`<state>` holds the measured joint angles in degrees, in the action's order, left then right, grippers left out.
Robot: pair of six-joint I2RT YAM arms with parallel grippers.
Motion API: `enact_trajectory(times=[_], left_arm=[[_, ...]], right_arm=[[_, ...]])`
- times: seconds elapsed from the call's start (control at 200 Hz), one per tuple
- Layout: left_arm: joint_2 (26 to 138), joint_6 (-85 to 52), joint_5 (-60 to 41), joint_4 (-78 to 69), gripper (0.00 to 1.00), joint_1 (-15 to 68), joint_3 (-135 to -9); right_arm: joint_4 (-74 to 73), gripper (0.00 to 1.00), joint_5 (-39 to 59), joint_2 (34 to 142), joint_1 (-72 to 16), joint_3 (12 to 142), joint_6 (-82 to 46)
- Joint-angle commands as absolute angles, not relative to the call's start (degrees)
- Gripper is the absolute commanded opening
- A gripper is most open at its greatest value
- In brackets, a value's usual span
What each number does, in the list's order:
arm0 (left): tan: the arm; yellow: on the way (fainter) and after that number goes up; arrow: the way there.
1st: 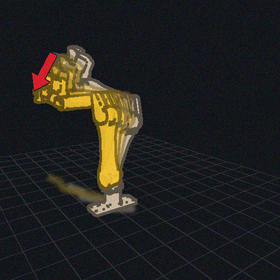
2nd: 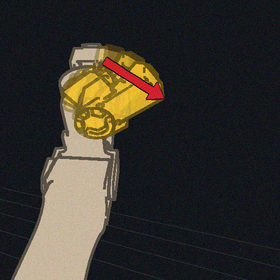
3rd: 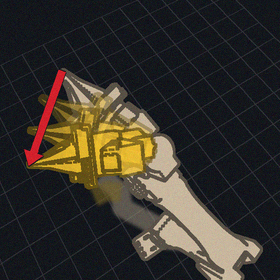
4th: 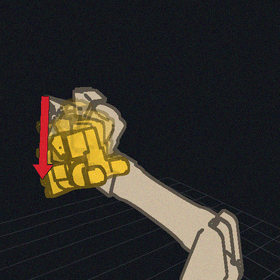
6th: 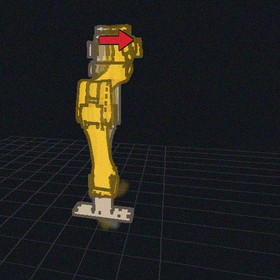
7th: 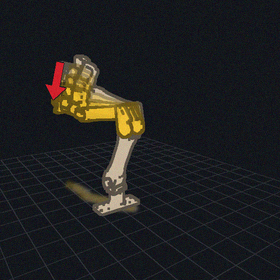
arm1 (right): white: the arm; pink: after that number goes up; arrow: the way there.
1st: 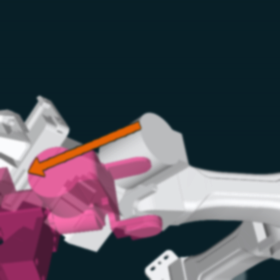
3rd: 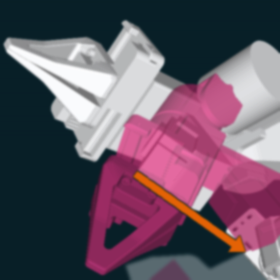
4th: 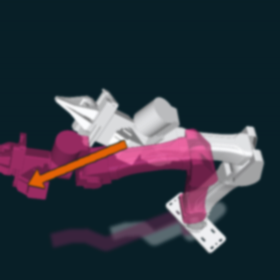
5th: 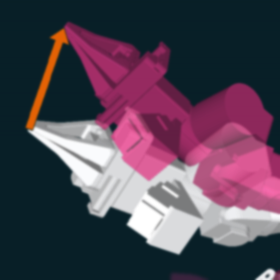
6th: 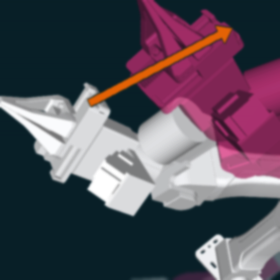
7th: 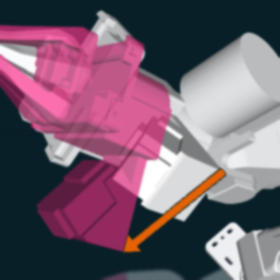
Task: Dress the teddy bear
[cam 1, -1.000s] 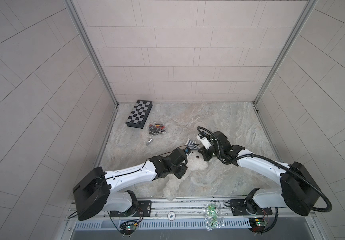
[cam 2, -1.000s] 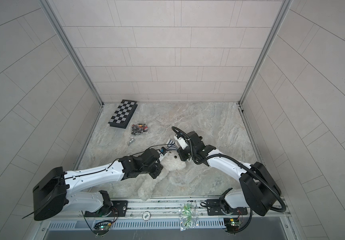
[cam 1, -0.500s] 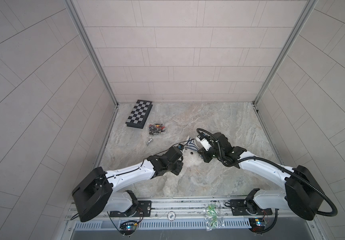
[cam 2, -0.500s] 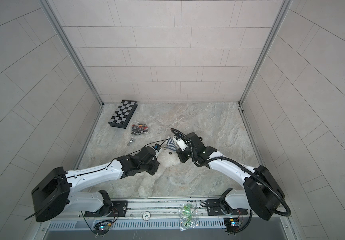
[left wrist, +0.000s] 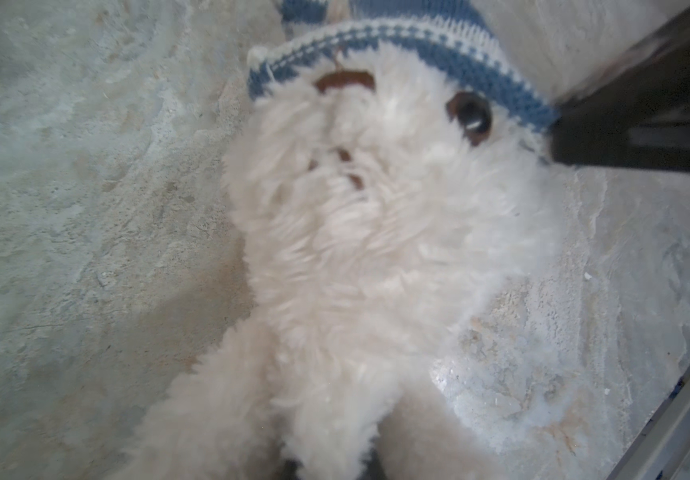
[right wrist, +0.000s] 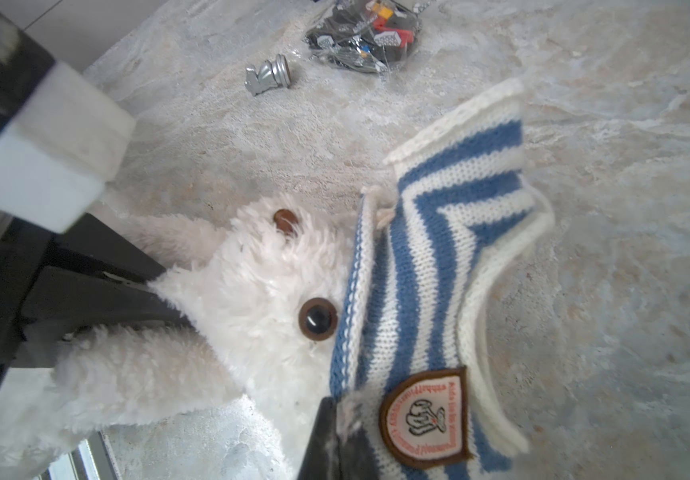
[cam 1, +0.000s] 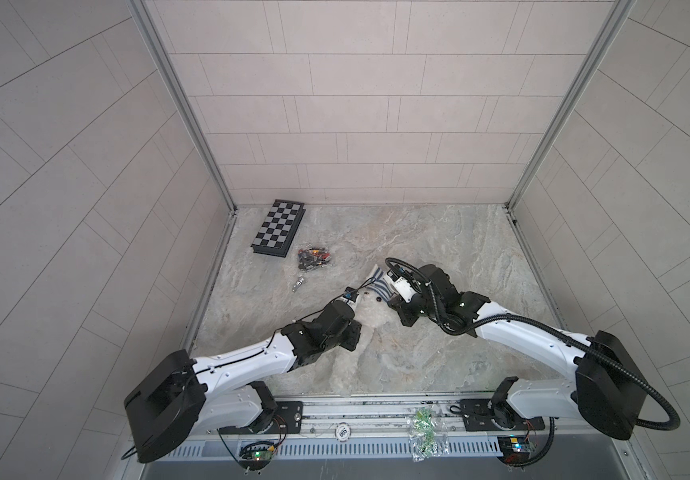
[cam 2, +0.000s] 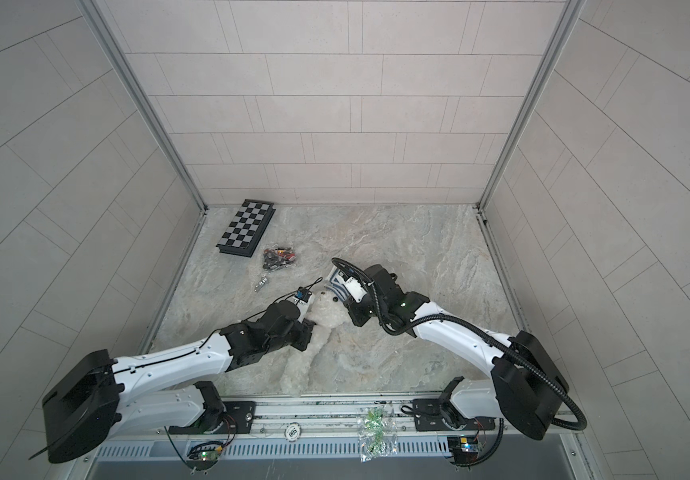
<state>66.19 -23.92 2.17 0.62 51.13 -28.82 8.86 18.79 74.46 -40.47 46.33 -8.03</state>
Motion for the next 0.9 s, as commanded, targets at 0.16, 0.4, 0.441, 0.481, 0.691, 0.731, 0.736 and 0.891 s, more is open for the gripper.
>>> enact_trajectory(times=[0.16, 0.4, 0.441, 0.481, 0.691, 0.731, 0.736, 0.891], left_arm=[[61.2, -20.9, 6.6, -11.0, 0.00, 53.4, -25.2], [57.2, -15.3, 12.1, -18.9, 0.00, 57.3, -20.5], [56.5, -14.3, 12.8, -20.0, 0.00, 58.0, -20.0], [55.8, -13.3, 13.5, -20.9, 0.00, 58.5, -19.5], [51.7, -10.5, 16.0, -24.6, 0.00, 59.3, -17.1], [51.1, -10.2, 16.2, -25.0, 0.00, 59.3, -16.6], [51.0, -10.2, 16.2, -25.1, 0.00, 59.3, -16.5], [48.4, -9.3, 16.4, -26.9, 0.00, 59.3, -14.5]], right_arm=[[8.6, 0.00, 17.0, 70.3, -45.0, 49.6, -11.5], [10.3, 0.00, 16.0, 67.8, -46.3, 51.9, -13.3], [10.8, 0.00, 15.5, 67.1, -46.5, 52.3, -13.3], [11.3, 0.01, 15.2, 66.4, -46.6, 52.7, -13.4], [13.9, 0.06, 14.3, 64.1, -47.7, 55.0, -13.3], [14.4, 0.06, 14.0, 63.9, -47.9, 55.5, -13.0], [14.5, 0.06, 14.0, 63.9, -47.9, 55.5, -13.0], [17.6, 0.06, 12.7, 64.0, -49.3, 57.4, -11.8]])
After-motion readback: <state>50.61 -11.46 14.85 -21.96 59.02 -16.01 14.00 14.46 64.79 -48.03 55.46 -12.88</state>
